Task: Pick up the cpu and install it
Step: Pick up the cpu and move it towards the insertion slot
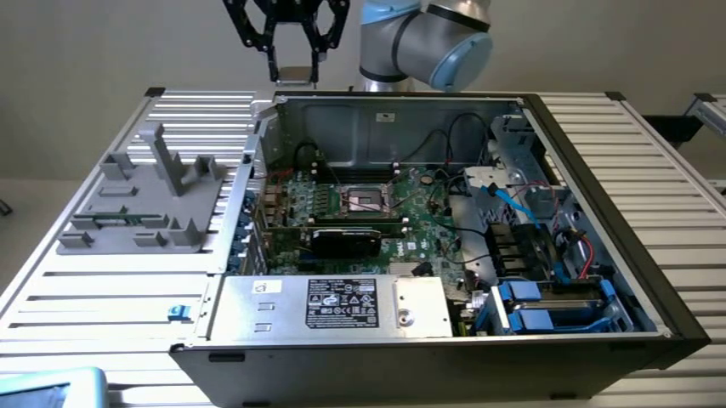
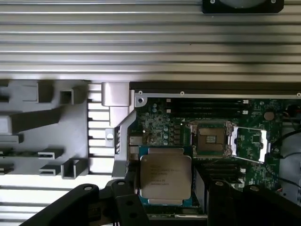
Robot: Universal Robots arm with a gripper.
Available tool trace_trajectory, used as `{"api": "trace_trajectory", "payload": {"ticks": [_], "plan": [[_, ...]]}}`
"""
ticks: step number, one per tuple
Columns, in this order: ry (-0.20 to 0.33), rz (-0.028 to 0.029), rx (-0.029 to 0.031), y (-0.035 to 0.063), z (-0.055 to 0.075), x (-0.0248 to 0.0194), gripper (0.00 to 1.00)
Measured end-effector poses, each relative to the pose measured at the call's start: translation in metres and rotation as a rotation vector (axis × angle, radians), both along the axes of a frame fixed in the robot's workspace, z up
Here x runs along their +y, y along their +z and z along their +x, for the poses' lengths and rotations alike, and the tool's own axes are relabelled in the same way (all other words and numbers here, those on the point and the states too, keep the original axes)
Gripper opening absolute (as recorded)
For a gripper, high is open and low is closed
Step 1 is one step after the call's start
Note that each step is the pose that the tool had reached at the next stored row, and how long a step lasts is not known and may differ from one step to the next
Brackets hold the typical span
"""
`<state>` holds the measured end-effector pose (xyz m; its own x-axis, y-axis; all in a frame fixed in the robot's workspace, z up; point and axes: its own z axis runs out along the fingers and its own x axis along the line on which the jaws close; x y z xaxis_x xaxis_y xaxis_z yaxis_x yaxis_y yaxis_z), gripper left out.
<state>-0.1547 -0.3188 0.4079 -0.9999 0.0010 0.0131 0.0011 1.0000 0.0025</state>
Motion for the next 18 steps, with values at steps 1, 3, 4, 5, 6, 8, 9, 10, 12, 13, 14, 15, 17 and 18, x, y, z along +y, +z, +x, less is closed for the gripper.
{"api": "trace_trajectory", "payload": {"ticks": [1, 3, 4, 5, 6, 8, 9, 10, 12, 13, 14, 15, 17, 18], "plan": [[0.0, 0.0, -0.0018, -0.0006, 0.004, 0.0, 0.56], [0.0, -0.0001, -0.0042, -0.0016, 0.012, 0.0, 0.56], [0.0, 0.0, -0.0055, -0.0022, 0.016, 0.0, 0.56], [0.0, -0.0001, -0.007, -0.0028, 0.02, 0.0, 0.56], [0.0, -0.0001, -0.0085, -0.0035, 0.023, 0.0, 0.56], [0.0, 0.0, -0.0112, -0.005, 0.03, 0.0, 0.56], [0.0, -0.0001, -0.012, -0.0058, 0.034, 0.0, 0.56], [0.0, -0.0001, -0.0129, -0.0067, 0.037, 0.0, 0.56], [0.0, 0.0, -0.0141, -0.0091, 0.044, 0.0, 0.56], [0.0, -0.0001, -0.0145, -0.0104, 0.046, 0.0, 0.56], [0.0, -0.0001, -0.0149, -0.0119, 0.049, 0.0, 0.56], [0.0, 0.0, -0.0151, -0.0135, 0.051, 0.0, 0.56], [-0.001, 0.0, -0.0154, -0.017, 0.054, -0.0001, 0.56], [-0.001, 0.0, -0.0155, -0.0188, 0.056, -0.0002, 0.56]]}}
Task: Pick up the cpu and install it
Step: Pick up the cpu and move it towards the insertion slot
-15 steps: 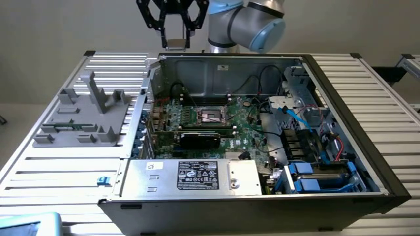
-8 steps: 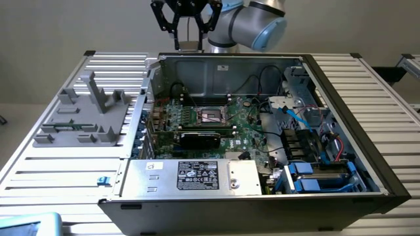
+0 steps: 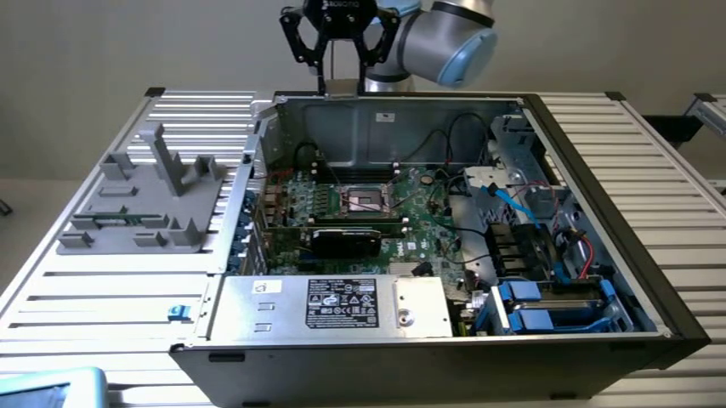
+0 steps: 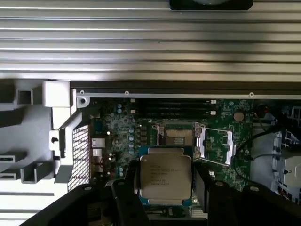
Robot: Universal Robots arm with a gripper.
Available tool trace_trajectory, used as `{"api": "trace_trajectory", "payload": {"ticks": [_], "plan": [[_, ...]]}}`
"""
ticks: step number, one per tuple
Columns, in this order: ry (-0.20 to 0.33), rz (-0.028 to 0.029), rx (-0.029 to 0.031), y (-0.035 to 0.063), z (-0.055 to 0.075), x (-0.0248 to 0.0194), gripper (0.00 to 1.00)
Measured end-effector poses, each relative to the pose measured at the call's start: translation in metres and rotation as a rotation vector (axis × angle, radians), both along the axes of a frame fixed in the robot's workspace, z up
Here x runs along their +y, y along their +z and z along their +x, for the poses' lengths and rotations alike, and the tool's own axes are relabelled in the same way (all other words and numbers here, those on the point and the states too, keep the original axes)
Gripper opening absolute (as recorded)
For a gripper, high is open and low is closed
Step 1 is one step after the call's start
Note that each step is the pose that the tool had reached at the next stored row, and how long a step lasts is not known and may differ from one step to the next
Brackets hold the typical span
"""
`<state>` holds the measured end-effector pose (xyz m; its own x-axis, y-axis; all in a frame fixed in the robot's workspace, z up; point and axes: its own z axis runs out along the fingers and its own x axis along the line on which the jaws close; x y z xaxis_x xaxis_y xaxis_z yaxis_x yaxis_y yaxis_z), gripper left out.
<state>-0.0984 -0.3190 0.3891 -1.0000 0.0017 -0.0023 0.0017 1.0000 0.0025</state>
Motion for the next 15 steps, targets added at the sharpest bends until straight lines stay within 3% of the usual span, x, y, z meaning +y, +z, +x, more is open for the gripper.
{"api": "trace_trajectory", "payload": {"ticks": [15], "plan": [[-0.008, 0.0001, -0.0003, -0.0248, 0.03, -0.0006, 0.56]]}}
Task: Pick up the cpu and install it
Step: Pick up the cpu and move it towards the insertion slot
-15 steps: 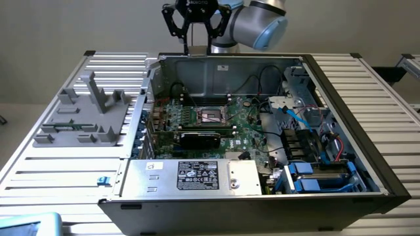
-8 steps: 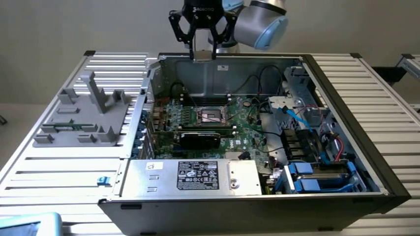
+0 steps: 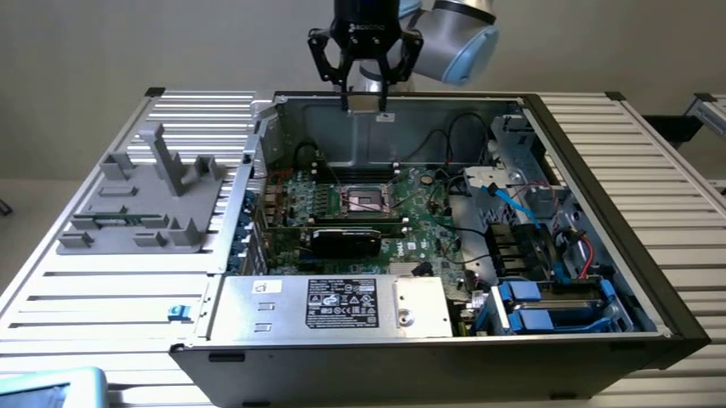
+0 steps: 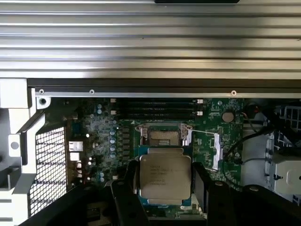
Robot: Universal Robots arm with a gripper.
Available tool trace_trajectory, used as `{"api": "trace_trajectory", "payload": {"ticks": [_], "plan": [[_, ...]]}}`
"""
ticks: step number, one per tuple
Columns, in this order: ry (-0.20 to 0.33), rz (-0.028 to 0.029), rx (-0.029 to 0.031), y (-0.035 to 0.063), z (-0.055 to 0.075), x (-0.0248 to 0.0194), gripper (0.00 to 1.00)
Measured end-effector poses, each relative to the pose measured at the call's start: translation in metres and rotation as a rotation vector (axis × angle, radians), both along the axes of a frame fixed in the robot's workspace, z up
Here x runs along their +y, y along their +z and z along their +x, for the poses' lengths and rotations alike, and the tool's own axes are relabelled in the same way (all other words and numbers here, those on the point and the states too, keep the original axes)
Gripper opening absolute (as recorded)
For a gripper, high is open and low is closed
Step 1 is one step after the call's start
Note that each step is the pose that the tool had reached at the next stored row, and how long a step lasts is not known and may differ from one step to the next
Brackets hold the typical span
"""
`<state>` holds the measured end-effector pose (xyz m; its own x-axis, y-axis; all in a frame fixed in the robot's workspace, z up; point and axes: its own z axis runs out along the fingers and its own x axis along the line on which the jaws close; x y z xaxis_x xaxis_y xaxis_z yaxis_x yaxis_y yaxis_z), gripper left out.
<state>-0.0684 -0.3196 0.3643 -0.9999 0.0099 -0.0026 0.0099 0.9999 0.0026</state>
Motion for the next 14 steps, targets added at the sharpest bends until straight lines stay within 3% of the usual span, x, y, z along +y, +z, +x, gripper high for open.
{"api": "trace_trajectory", "payload": {"ticks": [6, 14], "plan": [[-0.009, -0.0003, 0.0002, -0.009, 0.0091, 0.0001, 0.56], [-0.011, -0.0001, 0.0001, -0.0095, 0.0092, 0.0, 0.56]]}}
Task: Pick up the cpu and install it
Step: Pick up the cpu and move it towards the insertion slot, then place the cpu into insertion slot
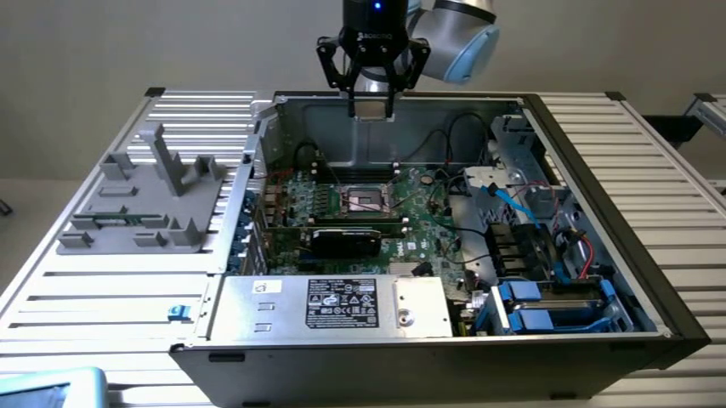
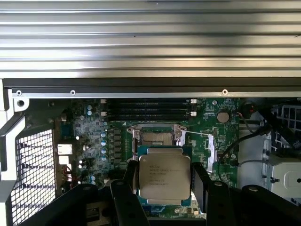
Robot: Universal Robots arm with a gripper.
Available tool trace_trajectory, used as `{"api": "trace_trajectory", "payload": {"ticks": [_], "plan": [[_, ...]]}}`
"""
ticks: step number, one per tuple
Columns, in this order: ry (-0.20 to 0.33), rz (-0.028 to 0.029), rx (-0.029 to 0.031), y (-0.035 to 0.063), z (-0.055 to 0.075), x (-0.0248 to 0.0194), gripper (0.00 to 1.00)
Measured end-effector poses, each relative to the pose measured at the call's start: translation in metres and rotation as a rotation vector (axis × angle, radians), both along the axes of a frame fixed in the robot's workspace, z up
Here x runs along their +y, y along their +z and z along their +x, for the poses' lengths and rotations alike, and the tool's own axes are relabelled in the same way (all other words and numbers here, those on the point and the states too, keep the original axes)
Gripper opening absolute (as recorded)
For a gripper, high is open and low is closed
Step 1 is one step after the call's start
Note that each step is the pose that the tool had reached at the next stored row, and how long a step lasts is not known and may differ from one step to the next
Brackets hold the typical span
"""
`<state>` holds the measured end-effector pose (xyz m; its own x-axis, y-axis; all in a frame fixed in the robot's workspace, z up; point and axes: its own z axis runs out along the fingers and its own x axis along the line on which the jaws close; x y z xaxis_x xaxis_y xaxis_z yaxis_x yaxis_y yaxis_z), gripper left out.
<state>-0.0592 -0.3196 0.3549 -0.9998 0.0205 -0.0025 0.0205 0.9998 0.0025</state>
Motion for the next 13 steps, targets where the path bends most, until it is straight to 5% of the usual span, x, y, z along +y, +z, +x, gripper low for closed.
{"api": "trace_trajectory", "payload": {"ticks": [13], "plan": [[-0.037, -0.0004, 0.0, -0.0002, 0.0, 0.0, 0.56]]}}
